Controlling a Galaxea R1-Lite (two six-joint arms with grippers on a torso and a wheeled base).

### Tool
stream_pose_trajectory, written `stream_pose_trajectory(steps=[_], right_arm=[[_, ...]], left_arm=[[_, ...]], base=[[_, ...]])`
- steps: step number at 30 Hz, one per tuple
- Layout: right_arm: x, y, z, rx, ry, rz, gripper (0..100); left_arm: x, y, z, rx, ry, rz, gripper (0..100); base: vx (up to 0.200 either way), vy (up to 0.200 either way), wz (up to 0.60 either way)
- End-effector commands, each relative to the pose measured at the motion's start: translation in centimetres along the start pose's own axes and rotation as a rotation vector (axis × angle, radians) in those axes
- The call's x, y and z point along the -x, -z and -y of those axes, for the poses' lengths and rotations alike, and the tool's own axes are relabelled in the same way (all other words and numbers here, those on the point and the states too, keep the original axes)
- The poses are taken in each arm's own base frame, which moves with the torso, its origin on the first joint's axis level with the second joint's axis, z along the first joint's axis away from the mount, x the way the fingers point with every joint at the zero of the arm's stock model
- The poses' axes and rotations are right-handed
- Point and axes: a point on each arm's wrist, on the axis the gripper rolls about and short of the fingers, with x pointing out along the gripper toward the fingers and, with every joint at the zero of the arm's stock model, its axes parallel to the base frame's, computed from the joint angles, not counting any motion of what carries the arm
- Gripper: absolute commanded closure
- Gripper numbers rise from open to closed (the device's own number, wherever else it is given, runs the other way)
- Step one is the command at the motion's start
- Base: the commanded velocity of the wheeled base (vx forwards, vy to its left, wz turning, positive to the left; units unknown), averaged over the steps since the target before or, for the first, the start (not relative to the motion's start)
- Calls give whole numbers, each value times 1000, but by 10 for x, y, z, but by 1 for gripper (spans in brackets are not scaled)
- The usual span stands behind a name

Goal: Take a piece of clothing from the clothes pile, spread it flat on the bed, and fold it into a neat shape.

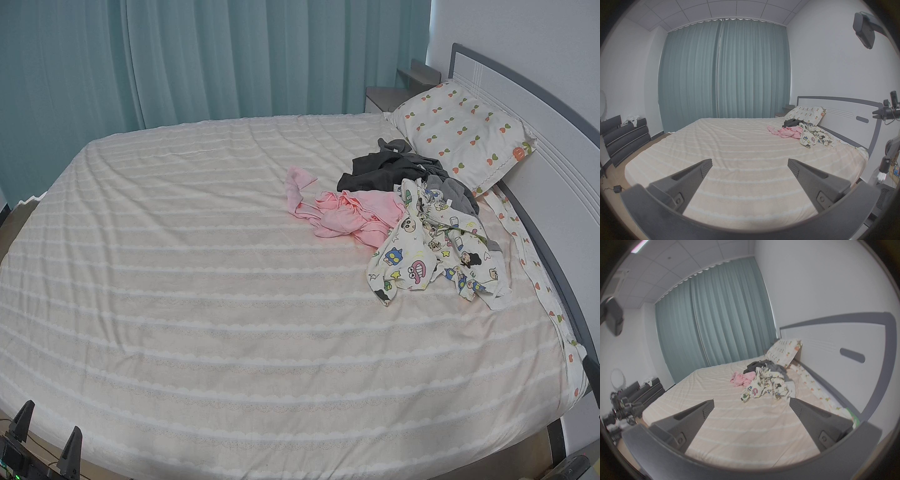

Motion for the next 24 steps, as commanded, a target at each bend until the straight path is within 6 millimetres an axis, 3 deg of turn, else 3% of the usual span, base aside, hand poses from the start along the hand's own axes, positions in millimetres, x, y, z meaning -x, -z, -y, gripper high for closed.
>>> stream_pose_trajectory(steps=[1,2,4,5,6,8,10,11,12,13,14,16,20,24], right_arm=[[-106,-27,1,-196,1,-366,0],[-135,-19,4,-240,18,-433,0],[-166,-12,8,-283,40,-471,0],[-180,-9,10,-307,49,-479,0],[-180,-9,10,-307,49,-479,0],[-225,4,15,-405,89,-490,0],[-245,9,18,-455,106,-492,0],[-267,15,22,-502,131,-499,0],[-269,16,23,-505,134,-501,0],[-293,25,28,-542,176,-509,0],[-295,25,29,-547,180,-509,0],[-332,38,40,-624,269,-491,0],[-374,48,56,-727,348,-442,0],[-399,63,70,-745,415,-419,0]], left_arm=[[0,4,0,4,-2,-4,0],[0,4,0,3,0,-4,0],[0,4,0,3,-2,-4,0],[0,4,0,3,-2,-4,0],[0,4,0,3,-2,-4,0],[0,4,0,3,0,-4,0],[0,4,0,3,-2,-4,0],[0,4,0,4,0,-6,0],[0,4,0,4,0,-6,0],[0,4,0,4,0,-4,0],[0,4,0,4,0,-4,0],[0,4,0,4,0,-6,0],[0,4,0,4,-2,-4,0],[0,4,0,4,-2,-4,0]], base=[[0,0,0],[0,0,0],[0,0,0],[0,0,0],[0,0,0],[0,0,0],[0,0,0],[0,0,0],[0,0,0],[0,0,0],[0,0,0],[0,0,0],[0,0,0],[0,0,0]])
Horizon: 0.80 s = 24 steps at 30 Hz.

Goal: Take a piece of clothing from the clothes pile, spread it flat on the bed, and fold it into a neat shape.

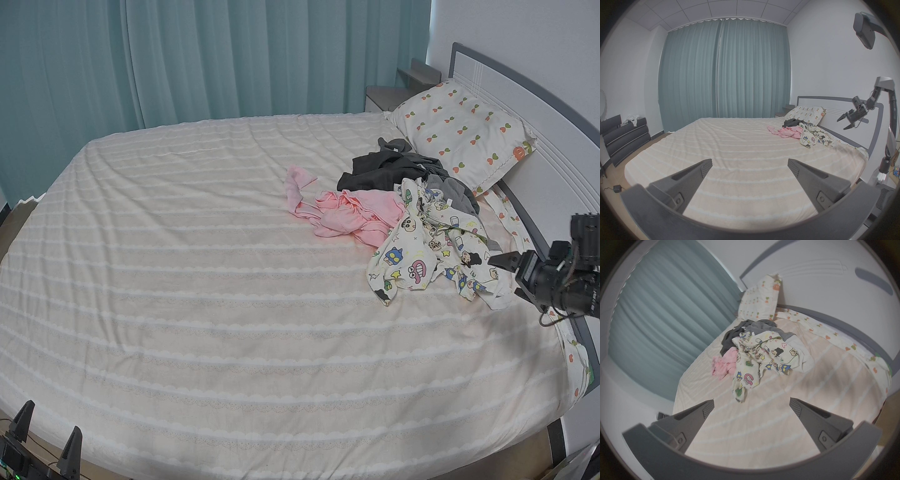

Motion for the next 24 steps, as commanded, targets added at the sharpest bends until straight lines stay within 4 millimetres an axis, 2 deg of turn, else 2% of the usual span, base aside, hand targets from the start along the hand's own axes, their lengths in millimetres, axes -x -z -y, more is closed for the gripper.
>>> stream_pose_trajectory(steps=[1,2,3,7,11,20,24], right_arm=[[-177,-6,42,-291,192,2,0],[-191,-8,50,-296,229,30,0],[-195,-8,53,-301,241,39,0],[-201,-9,62,-322,260,46,0],[-200,-10,65,-377,267,59,0],[-189,-13,73,-395,291,67,0],[-190,-14,75,-400,287,72,0]], left_arm=[[0,4,0,1,-2,-4,0],[0,4,0,3,-2,-4,0],[0,4,0,3,0,-4,0],[0,4,0,3,-2,-4,0],[0,4,0,3,0,-4,0],[0,4,0,6,0,-6,0],[0,4,0,7,-2,-4,0]], base=[[0,0,0],[0,0,0],[0,0,0],[0,0,0],[0,0,0],[0,0,0],[0,0,0]])
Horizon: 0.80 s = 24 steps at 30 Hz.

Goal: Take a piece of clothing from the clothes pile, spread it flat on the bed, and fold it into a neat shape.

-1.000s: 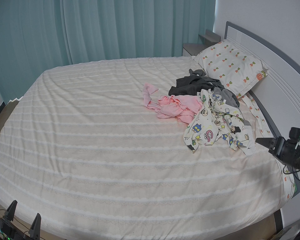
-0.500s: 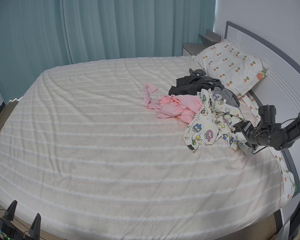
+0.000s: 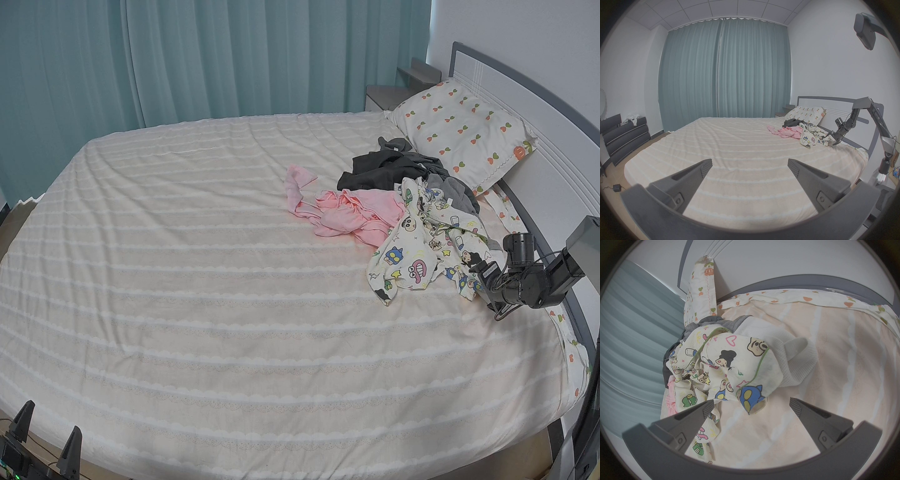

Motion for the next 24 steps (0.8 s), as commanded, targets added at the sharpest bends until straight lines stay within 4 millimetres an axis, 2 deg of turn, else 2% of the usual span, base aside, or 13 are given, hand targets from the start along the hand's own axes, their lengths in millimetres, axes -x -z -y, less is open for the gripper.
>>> stream_pose_trajectory(steps=[1,5,12,21,22,24], right_arm=[[-3,-3,0,-12,-7,8,0],[-12,-3,-7,-35,-31,16,0],[-40,1,-13,-28,-40,20,0],[-59,-1,-23,-22,-60,71,0],[-61,1,-26,-6,-72,73,100],[-61,6,-27,21,-74,64,100]], left_arm=[[0,4,0,1,-1,-4,0],[0,4,0,1,-1,-4,0],[0,4,0,3,-1,-4,0],[0,4,0,3,-1,-4,0],[0,4,0,3,-1,-4,0],[0,4,0,3,-1,-4,0]], base=[[0,0,0],[0,0,0],[0,0,0],[0,0,0],[0,0,0],[0,0,0]])
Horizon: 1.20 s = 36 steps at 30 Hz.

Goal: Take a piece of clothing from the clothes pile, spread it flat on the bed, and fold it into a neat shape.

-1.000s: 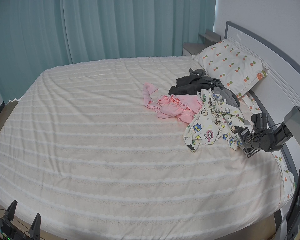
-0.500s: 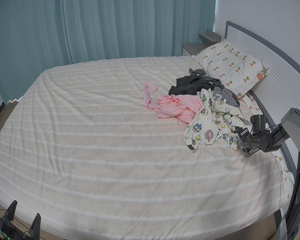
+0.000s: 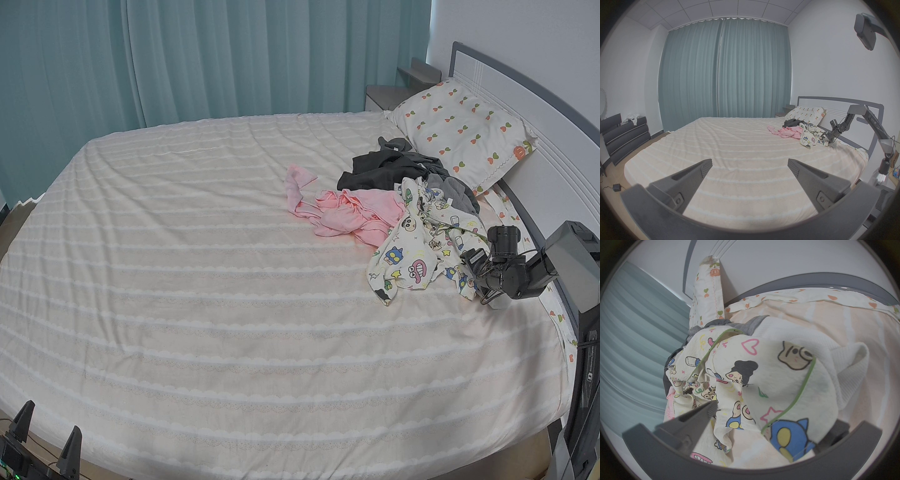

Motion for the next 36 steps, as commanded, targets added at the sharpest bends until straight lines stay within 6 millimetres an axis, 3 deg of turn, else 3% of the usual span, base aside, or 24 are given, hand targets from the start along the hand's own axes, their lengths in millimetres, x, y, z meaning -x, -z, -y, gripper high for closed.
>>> stream_pose_trajectory(steps=[1,13,21,30,36], right_arm=[[-7,12,-1,33,-6,-17,100],[18,20,6,52,36,-61,100],[81,9,4,33,-91,-129,100],[155,2,1,44,-331,-80,100],[225,-12,-14,71,-543,-98,100]], left_arm=[[0,4,0,0,0,-4,0],[0,4,0,0,0,-4,0],[0,4,0,-6,0,-4,0],[0,4,0,-7,3,-3,0],[0,4,0,-18,6,-3,0]], base=[[0,0,0],[0,0,0],[0,0,0],[0,0,0],[0,0,0]])
